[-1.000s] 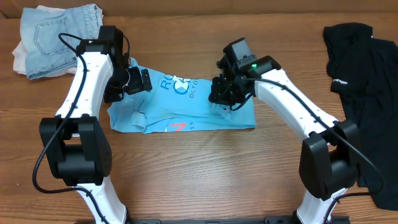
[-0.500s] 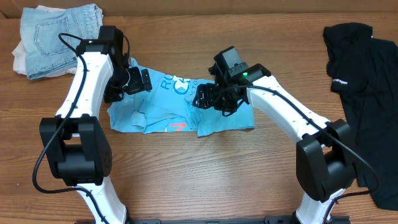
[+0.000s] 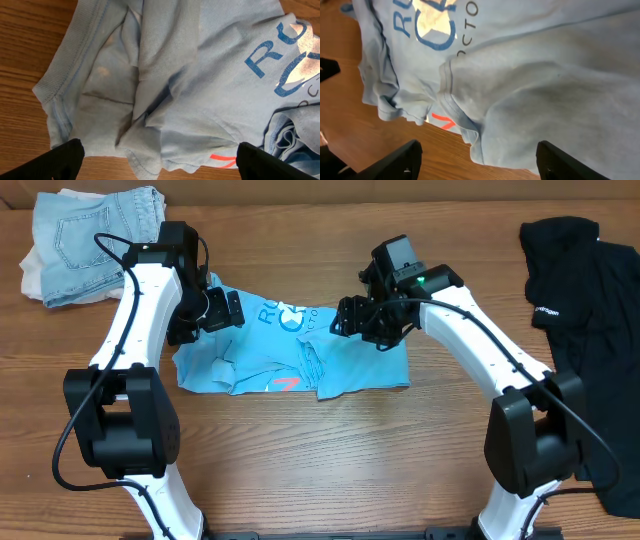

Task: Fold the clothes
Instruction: 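Fold the right end leftward over the shirt with the right gripper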

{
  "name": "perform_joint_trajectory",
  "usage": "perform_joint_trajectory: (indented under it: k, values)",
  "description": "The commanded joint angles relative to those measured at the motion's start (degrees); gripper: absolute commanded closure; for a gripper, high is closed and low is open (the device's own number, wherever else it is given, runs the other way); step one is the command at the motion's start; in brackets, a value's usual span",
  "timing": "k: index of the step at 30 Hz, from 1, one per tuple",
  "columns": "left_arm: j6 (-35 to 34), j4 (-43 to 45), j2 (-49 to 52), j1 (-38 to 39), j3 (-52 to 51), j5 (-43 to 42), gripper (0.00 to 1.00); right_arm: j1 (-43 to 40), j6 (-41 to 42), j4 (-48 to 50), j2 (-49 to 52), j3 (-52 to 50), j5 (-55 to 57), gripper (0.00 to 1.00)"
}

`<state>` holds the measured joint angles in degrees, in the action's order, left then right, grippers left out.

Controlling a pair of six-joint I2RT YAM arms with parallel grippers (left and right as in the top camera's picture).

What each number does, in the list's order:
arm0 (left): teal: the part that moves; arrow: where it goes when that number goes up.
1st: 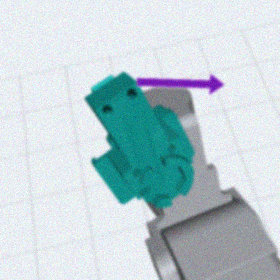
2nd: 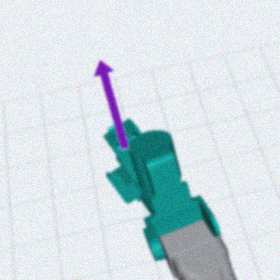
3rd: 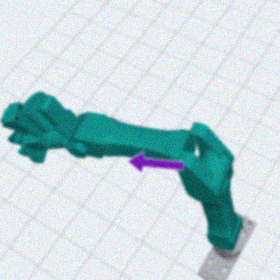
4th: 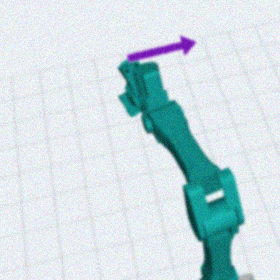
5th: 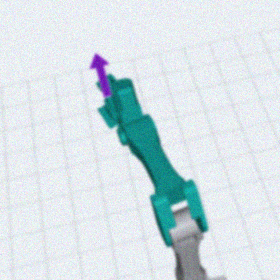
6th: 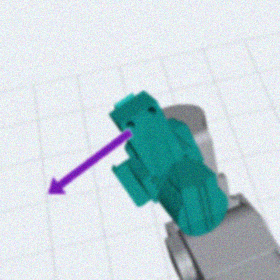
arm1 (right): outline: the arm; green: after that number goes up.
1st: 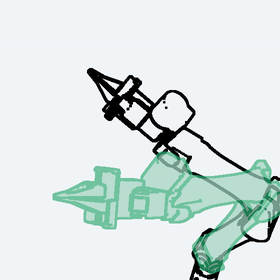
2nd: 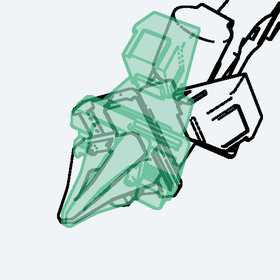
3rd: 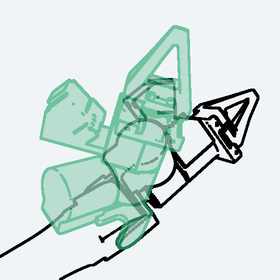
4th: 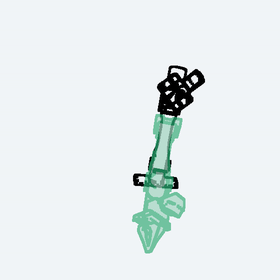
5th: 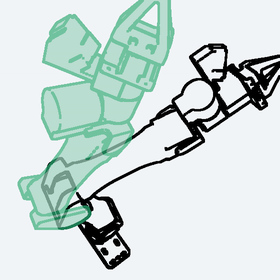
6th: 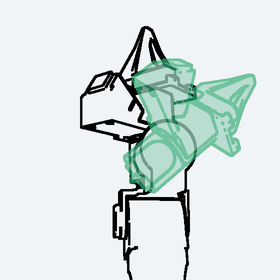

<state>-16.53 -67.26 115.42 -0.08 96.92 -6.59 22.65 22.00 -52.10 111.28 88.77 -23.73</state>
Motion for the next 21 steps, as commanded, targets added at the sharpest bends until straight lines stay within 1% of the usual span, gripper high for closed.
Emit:
perform_joint_trajectory:
  k: [1, 3, 7, 12, 15, 21]
  values:
    - [0.2, 0.2, 0.4, -0.2, 0.6, 0.5, 0.0, 3.8, -3.9, 0.8, 2.4, 1.2, -0.3, 0.2]
    - [0.2, 0.2, 0.4, -0.2, 0.6, 0.5, 0.0, 6.3, -6.0, 2.2, 3.9, 1.2, 0.8, 0.18]
    - [0.2, -0.3, 0.4, -0.2, 0.6, 0.5, 0.0, 11.1, -5.6, 3.0, 6.8, 1.2, 12.9, 0.16]
    - [0.2, -0.2, 0.4, -0.2, 0.6, 0.5, 0.0, 14.6, -3.9, 4.1, 8.9, 1.2, 22.1, 0.16]
    - [0.2, -0.2, 0.4, -0.2, 0.6, 0.5, 0.0, 14.9, -3.8, 4.8, 9.0, 1.2, 25.2, 0.16]
    - [0.2, -0.2, 0.4, -0.2, 0.6, 0.5, 0.0, 14.9, -3.8, 7.6, 9.7, 1.2, 25.4, 0.17]
